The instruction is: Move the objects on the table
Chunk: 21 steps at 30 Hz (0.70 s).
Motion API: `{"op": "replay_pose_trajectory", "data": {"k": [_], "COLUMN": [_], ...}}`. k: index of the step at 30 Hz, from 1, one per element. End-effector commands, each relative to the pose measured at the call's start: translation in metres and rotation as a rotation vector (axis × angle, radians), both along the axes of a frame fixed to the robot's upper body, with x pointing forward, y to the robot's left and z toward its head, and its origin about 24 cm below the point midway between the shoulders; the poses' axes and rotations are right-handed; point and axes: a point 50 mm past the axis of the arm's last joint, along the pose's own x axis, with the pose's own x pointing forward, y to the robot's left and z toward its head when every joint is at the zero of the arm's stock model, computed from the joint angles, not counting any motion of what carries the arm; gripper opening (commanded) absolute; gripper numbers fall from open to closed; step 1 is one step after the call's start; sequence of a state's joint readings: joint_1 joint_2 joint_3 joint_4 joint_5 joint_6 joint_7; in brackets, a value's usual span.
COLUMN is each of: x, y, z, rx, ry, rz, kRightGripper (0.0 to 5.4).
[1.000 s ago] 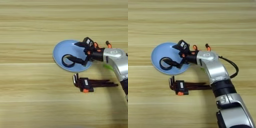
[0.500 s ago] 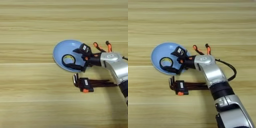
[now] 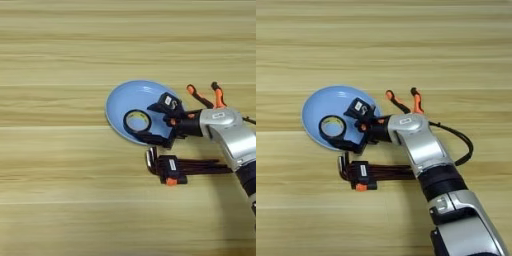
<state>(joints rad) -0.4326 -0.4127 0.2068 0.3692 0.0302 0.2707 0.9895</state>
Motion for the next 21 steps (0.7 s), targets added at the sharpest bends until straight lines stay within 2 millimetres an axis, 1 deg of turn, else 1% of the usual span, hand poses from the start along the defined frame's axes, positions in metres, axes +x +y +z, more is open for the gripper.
{"op": "replay_pose_trajectory", "data": {"k": [1,17,21], "x": [0.0145,0.0135,0.0138], "y": [0.0034,0.0046,0.0043], "z": [0.0278,0.0235,0.0236], "rx": [-0.011,-0.024,-0.022], "ry": [-0.129,-0.123,-0.125], "rz": [0.011,0.021,0.018], "kRightGripper": [5.38,5.38,4.91]}}
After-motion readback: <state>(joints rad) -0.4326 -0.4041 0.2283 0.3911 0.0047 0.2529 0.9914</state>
